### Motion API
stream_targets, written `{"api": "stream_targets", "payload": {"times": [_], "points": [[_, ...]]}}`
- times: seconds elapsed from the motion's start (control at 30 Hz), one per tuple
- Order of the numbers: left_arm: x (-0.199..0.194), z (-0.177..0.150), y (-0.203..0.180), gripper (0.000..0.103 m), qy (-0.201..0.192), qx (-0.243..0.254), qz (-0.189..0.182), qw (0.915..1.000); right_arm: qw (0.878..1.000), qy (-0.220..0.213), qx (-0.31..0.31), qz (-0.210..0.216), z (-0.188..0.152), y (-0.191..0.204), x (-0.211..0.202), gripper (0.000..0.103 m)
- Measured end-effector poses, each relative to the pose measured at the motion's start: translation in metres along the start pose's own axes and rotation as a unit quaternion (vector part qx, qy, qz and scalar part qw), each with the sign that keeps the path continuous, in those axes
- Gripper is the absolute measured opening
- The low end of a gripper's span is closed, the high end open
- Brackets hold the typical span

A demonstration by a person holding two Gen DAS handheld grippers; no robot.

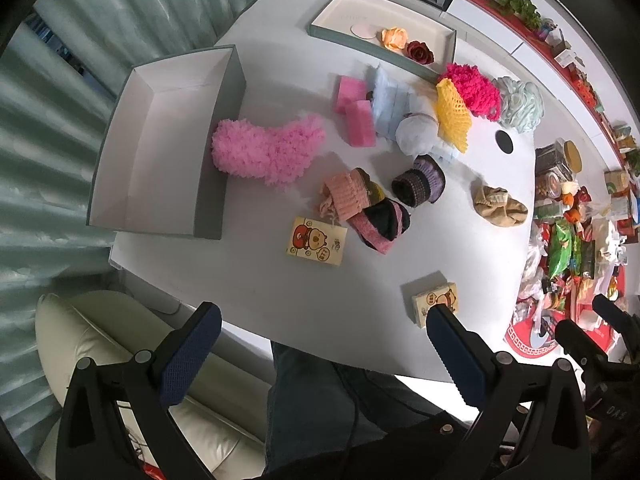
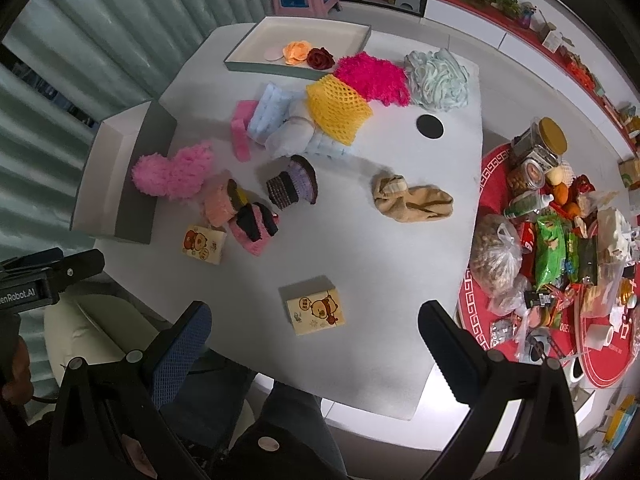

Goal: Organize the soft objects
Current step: 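Move both tools toward the items on the table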

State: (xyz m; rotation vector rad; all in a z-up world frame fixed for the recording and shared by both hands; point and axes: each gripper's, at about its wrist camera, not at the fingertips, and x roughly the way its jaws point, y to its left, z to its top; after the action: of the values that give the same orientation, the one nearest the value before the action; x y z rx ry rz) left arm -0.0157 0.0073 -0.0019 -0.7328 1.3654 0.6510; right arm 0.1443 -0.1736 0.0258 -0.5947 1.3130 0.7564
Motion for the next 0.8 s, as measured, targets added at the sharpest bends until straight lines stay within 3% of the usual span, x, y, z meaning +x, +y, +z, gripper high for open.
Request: {"api": "stream_targets", "payload": {"times": [0.17, 0.3, 0.4, 0.57, 0.8], "points": [[0.001, 0.003, 0.002, 0.103, -0.002, 0.0, -0.012, 0.9999, 1.0, 0.005, 0.0, -0.013, -0.002, 0.002, 0.003, 0.103], [0.004, 0.004, 0.002, 0.103, 0.009, -0.003, -0.037, 0.9993, 1.0, 0.003, 0.002, -0.016, -0.003, 0.002, 0.003, 0.103], [0.005, 0.007, 0.003, 0.103, 0.023, -0.005, -0.076, 0.9968, 1.0, 0.008, 0.002, -0.017, -0.004, 0.001, 0.005, 0.103], [0.005, 0.007, 0.0, 0.103, 0.007, 0.005, -0.053, 0.9986, 1.0, 0.02, 0.008, -0.017, -0.005, -0.001, 0.008, 0.103], [0.01, 0.01, -0.001, 0.103, 0.017, 0.01, -0.033, 0.9993, 0.999, 0.031, 0.015, -0.02, -0.008, -0.005, 0.012, 0.103]]}}
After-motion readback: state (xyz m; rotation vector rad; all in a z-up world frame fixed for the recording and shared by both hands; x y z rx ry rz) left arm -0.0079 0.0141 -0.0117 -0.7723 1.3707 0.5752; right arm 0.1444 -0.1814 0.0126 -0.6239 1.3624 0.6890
